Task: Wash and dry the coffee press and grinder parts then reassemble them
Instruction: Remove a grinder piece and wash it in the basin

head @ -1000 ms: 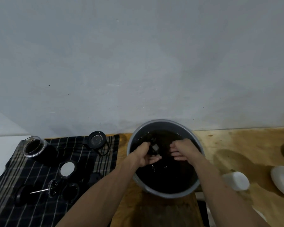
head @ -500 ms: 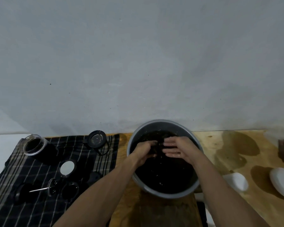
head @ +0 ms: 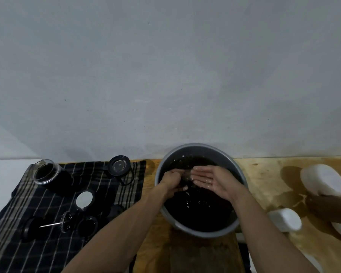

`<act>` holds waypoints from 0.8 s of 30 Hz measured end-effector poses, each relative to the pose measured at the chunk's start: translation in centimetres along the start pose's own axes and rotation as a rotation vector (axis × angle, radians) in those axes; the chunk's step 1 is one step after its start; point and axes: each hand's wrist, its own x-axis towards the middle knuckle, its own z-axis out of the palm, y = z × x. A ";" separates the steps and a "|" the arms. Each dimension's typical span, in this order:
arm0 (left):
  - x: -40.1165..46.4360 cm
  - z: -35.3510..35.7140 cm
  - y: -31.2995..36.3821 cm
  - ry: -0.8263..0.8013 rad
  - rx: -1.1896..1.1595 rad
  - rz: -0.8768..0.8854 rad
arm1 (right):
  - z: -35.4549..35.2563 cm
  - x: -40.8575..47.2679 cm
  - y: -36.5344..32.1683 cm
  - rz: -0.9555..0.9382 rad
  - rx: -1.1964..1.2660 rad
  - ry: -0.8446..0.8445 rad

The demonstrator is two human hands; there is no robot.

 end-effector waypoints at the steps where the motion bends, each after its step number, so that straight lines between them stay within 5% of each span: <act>1: 0.0 0.1 0.0 0.000 -0.017 0.016 | 0.2 0.0 -0.5 -0.006 -0.103 0.015; 5: -0.2 0.0 0.1 0.038 -0.122 0.061 | -0.9 0.6 0.1 0.062 -0.435 0.185; 8: 0.2 -0.1 -0.1 0.045 -0.156 0.048 | -1.6 0.6 1.7 0.149 -0.454 0.254; 13: 0.1 -0.1 -0.1 0.088 -0.114 -0.072 | -1.3 0.9 2.9 0.139 -0.063 0.297; 17: 0.1 -0.1 0.0 0.104 -0.093 -0.118 | -0.9 0.4 1.3 0.074 0.205 0.085; 20: 0.0 0.1 0.1 0.094 -0.095 -0.108 | -0.4 0.3 -0.3 0.029 0.017 0.040; 24: 0.0 0.1 0.2 0.072 -0.161 -0.097 | -1.4 0.9 -0.1 0.072 -0.291 0.201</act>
